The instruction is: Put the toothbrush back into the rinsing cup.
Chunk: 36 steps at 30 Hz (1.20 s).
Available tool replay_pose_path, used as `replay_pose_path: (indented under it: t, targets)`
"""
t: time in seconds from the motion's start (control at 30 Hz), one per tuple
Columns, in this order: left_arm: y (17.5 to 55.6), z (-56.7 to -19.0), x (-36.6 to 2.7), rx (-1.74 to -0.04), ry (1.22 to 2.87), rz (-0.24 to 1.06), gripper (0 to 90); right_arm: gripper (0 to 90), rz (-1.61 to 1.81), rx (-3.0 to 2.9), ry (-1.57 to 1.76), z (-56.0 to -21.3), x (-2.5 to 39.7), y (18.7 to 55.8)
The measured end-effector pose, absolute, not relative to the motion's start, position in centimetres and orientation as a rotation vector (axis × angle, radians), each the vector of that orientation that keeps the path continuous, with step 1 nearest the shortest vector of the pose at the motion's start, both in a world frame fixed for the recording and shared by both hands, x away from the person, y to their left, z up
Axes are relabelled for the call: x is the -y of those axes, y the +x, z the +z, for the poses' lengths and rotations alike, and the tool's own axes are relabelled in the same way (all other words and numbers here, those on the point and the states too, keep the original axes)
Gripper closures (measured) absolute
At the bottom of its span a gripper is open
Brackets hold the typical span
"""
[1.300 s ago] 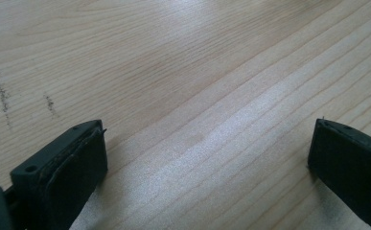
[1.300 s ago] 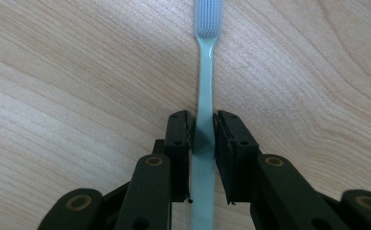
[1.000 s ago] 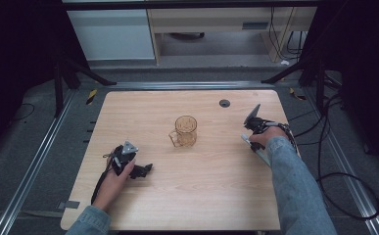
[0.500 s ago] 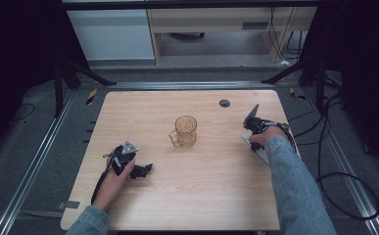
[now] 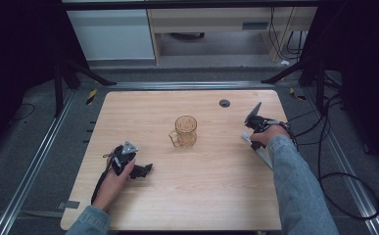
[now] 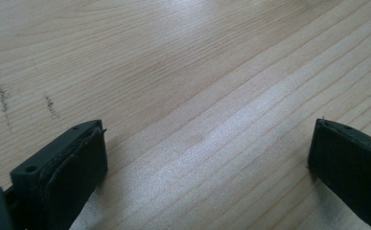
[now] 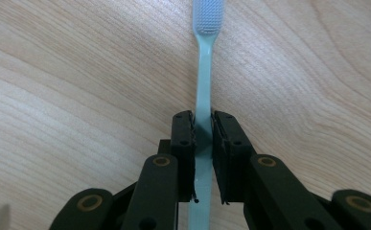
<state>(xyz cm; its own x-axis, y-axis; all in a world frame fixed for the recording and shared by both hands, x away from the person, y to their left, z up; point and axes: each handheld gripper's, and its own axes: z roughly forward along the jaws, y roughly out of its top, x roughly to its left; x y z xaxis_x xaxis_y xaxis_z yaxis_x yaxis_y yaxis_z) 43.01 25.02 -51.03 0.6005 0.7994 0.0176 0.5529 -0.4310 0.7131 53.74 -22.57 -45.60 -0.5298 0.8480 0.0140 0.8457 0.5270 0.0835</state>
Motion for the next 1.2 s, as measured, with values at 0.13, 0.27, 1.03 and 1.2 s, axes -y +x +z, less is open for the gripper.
replay_pose_path:
  t: [0.13, 0.27, 1.03, 1.2]
  targets:
    - [43.0, -51.0, -25.0, -1.064, 2.148, 0.468, 0.0, 79.5, 0.161, -2.708, 1.519, -44.8, 22.6, 53.6]
    - [43.0, -51.0, -25.0, -1.063, 2.149, 0.469, 0.0, 79.6, 0.201, -2.703, 1.509, -43.9, 22.4, 53.5]
    - [43.0, -51.0, -25.0, -1.063, 2.150, 0.468, 0.0, 79.5, 0.419, -2.659, 1.438, -41.0, 21.4, 52.6]
    - [43.0, -51.0, -25.0, -1.064, 2.148, 0.468, 0.0, 79.5, 0.462, -2.667, 1.390, -40.5, 20.5, 52.2]
